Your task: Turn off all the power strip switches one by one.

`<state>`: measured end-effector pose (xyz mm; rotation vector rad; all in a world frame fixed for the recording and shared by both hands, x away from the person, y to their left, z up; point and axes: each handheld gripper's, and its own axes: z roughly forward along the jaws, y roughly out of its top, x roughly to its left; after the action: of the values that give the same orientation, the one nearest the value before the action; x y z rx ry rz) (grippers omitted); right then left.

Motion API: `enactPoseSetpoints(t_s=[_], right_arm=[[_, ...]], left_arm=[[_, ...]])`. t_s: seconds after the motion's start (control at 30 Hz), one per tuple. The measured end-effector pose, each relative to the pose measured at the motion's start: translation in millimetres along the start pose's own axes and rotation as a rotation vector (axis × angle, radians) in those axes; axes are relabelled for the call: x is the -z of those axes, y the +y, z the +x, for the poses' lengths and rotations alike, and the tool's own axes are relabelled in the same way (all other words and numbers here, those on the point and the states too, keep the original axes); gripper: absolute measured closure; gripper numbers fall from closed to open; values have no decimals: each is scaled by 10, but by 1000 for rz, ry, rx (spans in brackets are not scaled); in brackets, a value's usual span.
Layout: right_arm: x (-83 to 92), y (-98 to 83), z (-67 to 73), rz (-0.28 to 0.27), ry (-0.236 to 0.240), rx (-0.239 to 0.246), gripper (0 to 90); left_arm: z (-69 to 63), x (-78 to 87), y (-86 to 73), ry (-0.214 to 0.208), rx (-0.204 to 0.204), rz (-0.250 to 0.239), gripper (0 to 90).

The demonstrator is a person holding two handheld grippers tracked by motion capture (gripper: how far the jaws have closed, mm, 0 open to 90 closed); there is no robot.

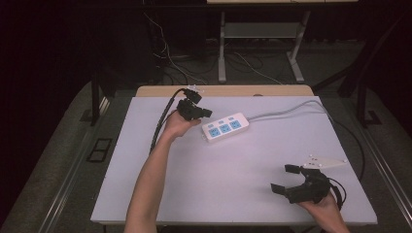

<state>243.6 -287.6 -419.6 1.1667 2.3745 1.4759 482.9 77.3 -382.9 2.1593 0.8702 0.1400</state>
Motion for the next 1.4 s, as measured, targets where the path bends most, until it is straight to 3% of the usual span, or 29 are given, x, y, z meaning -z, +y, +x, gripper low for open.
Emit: enactPoseSetpoints(t_s=[0.77,0.9,1.0,1.37,1.4], right_arm=[[-13,-7,-1,11,-4,1,18],[-17,-9,-1,13,-5,1,18],[-14,-8,-3,10,-8,0,18],[-16,-9,6,12,-8,6,18],[-16,-8,6,12,-8,6,18]], left_arm=[[22,-284,-173,-17,-6,102,890],[31,-288,-194,-32,5,93,890],[21,-290,-186,-3,-10,94,890],[10,-295,-176,8,-7,104,892],[13,-294,-178,7,9,103,892]])
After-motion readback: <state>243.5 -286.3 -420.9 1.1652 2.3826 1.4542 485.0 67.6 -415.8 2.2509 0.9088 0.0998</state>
